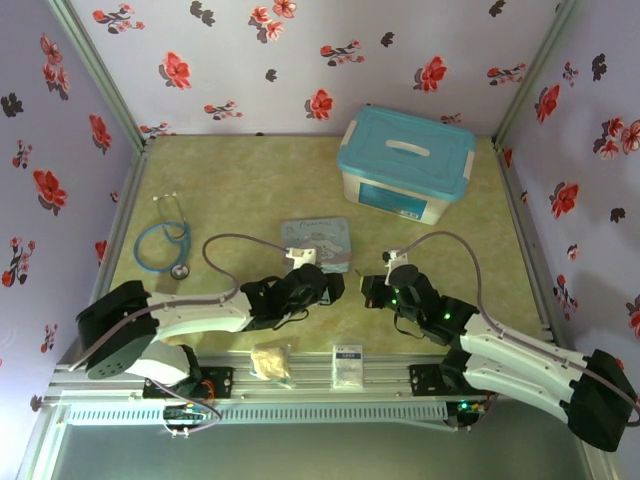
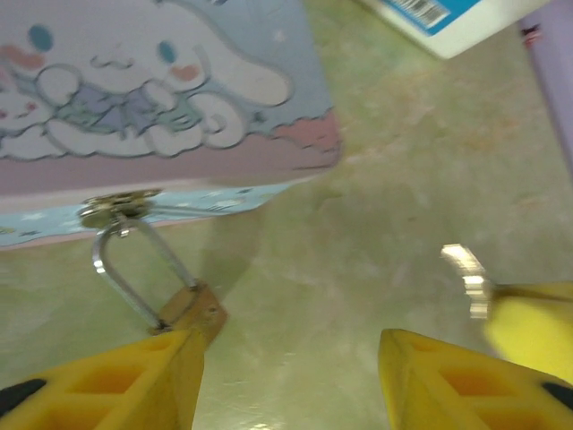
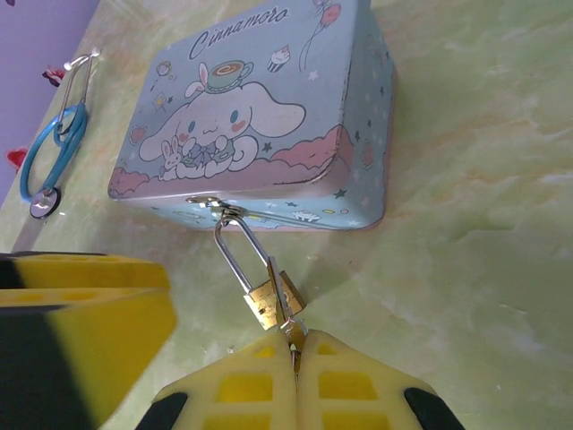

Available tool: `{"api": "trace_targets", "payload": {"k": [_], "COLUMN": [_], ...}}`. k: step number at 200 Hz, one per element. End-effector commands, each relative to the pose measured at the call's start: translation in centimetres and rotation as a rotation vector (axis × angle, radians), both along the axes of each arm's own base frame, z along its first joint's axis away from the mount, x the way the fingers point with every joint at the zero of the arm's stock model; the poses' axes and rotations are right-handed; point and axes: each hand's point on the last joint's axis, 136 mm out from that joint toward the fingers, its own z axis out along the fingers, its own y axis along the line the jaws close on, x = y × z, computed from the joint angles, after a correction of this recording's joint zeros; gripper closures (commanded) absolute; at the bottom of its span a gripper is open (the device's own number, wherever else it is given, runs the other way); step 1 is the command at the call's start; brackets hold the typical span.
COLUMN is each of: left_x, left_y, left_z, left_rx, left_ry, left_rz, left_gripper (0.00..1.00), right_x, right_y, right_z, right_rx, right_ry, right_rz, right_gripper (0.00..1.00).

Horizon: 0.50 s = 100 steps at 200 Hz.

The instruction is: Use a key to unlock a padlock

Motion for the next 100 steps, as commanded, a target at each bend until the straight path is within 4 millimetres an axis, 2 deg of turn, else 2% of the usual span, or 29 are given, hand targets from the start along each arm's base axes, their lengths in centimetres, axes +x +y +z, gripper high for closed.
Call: {"api": "trace_targets", "payload": {"k": [1, 59, 100], "left_x": [0.8, 1.3, 1.9], "left_y": [0.9, 0.3, 0.6], "left_z": [-2.0, -5.6, -7.0], "left_rx": [0.11, 0.221, 0.215], "left_ry": [-0.016, -0.002, -0.001], "left_rz": [0.033, 0.03, 0.056], "left_gripper": [0.44, 0.42, 0.44], "right_x": [0.1, 0.1, 0.1], "right_y": [-1.1, -1.2, -1.1], "right_z": [-0.7, -0.9, -1.2], "right_rx": [-0.031, 0.002, 0.008], "right_ry": [-0.002, 0.0, 0.009], "right_rz": [-0.035, -0.057, -0.055], "right_gripper": [1.0, 1.0, 1.0]}}
